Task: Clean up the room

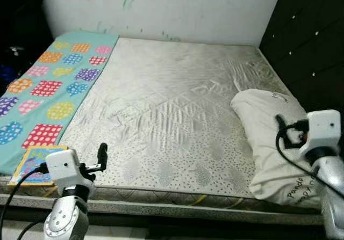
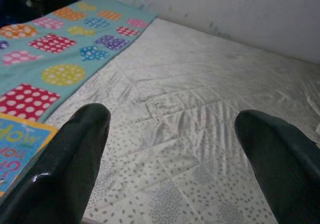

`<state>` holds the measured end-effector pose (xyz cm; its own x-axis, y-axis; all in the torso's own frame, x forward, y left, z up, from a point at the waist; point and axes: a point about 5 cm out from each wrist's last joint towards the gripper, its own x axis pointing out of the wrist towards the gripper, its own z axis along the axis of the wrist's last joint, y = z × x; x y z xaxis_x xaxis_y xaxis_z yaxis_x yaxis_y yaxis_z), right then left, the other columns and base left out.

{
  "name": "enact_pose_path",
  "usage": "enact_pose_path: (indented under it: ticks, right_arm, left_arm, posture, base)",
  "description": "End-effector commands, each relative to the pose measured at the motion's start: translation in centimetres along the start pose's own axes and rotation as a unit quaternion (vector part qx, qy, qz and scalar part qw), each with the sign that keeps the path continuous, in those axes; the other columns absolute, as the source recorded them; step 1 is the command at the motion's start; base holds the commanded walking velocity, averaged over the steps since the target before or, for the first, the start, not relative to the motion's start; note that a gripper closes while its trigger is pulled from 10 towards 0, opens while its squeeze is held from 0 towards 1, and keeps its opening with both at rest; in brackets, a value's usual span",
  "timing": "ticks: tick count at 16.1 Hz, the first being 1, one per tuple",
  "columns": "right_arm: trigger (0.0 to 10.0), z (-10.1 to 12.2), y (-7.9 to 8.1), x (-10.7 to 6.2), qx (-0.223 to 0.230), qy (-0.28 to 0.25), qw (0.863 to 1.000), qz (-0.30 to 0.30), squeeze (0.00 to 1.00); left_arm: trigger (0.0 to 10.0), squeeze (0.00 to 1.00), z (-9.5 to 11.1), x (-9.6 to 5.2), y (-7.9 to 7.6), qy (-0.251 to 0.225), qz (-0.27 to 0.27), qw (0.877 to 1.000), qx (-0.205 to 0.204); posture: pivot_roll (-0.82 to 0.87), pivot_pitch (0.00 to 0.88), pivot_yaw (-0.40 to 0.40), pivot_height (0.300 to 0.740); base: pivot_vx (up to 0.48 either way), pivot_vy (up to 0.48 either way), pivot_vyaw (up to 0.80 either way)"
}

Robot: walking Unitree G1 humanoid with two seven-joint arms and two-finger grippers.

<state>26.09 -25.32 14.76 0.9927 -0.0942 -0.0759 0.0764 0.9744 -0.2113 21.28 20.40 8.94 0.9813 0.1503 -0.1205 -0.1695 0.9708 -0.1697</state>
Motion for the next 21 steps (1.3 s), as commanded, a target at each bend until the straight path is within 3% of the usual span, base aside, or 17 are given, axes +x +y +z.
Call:
enact_pose_path:
  ticks: [1, 3, 5, 7, 8, 10, 13, 15, 16, 17, 19, 21]
  right_arm:
    - [10.0, 0.1, 2.0, -0.3, 0.022, 0.012, 0.999, 0.037, 0.00]
    - [10.0, 0.7, 5.2, 0.5, 0.016, -0.011, 0.996, 0.085, 0.00]
    - [10.0, 1.7, 9.9, 2.1, 0.047, -0.016, 0.990, 0.134, 0.00]
    - [10.0, 3.1, 12.8, 3.1, 0.024, -0.053, 0.989, 0.136, 0.00]
    - [10.0, 3.8, 13.4, 3.7, 0.056, -0.075, 0.988, 0.122, 0.00]
    - [10.0, 3.8, 13.4, 3.8, 0.115, -0.089, 0.984, 0.103, 0.00]
    - [10.0, 1.3, 12.7, 3.3, 0.084, -0.075, 0.991, 0.076, 0.00]
    - [10.0, -0.5, 11.5, 2.7, 0.049, -0.083, 0.993, 0.064, 0.00]
    - [10.0, -1.3, 10.7, 2.3, 0.032, -0.080, 0.996, 0.028, 0.00]
    - [10.0, -1.8, 10.5, 2.0, 0.052, -0.076, 0.995, 0.047, 0.00]
    - [10.0, -2.1, 10.3, 1.8, 0.050, -0.083, 0.994, 0.058, 0.00]
    - [10.0, -2.1, 10.0, 1.7, 0.018, -0.093, 0.993, 0.068, 0.00]
  left_arm:
    - [10.0, 0.00, 0.0, 0.1, 0.3, 0.002, 0.008, 1.000, -0.003]
    - [10.0, 0.00, 0.0, 0.5, -0.1, 0.001, 0.005, 1.000, -0.006]
    - [10.0, 0.00, 0.4, 1.0, -0.8, -0.008, -0.006, 1.000, -0.011]
    - [10.0, 0.00, 0.5, 1.1, -0.9, -0.011, -0.009, 1.000, -0.010]
    - [10.0, 0.00, 0.6, 1.2, -0.9, -0.014, -0.010, 1.000, -0.009]
    - [10.0, 0.00, 0.6, 1.2, -1.2, -0.020, -0.013, 1.000, -0.010]
    - [10.0, 0.00, 0.4, 1.0, -1.4, -0.021, -0.015, 1.000, -0.010]
    - [10.0, 0.00, 0.5, 1.1, -1.5, -0.033, -0.018, 0.999, -0.009]
    - [10.0, 0.00, 0.5, 1.2, -1.4, -0.039, -0.016, 0.999, -0.007]
    - [10.0, 0.00, 0.5, 1.4, -1.2, -0.042, -0.013, 0.999, -0.003]
    - [10.0, 0.00, 0.2, 1.6, -1.0, -0.041, -0.007, 0.999, 0.008]
    - [10.0, 0.00, 0.2, 1.7, -0.8, -0.049, -0.004, 0.999, 0.012]
  posture:
    - [-0.13, 0.000, -0.053, 0.740]
    - [-0.12, 0.000, -0.052, 0.740]
    - [-0.10, 0.000, -0.045, 0.740]
    - [-0.07, 0.000, -0.051, 0.740]
    - [-0.07, 0.000, -0.051, 0.740]
    - [-0.06, 0.000, -0.052, 0.740]
    - [-0.06, 0.000, -0.050, 0.740]
    - [-0.07, 0.000, -0.047, 0.740]
    - [-0.07, 0.000, -0.045, 0.740]
    - [-0.07, 0.000, -0.044, 0.740]
    - [-0.07, 0.000, -0.042, 0.740]
    - [-0.07, 0.000, -0.045, 0.740]
  base:
    - [0.000, 0.000, 0.00]
    - [0.000, 0.000, 0.00]
    - [0.000, 0.000, 0.00]
    - [0.000, 0.000, 0.00]
    - [0.000, 0.000, 0.00]
    - [0.000, 0.000, 0.00]
    - [0.000, 0.000, 0.00]
    - [0.000, 0.000, 0.00]
    - [0.000, 0.000, 0.00]
    - [0.000, 0.000, 0.00]
    - [0.000, 0.000, 0.00]
    - [0.000, 0.000, 0.00]
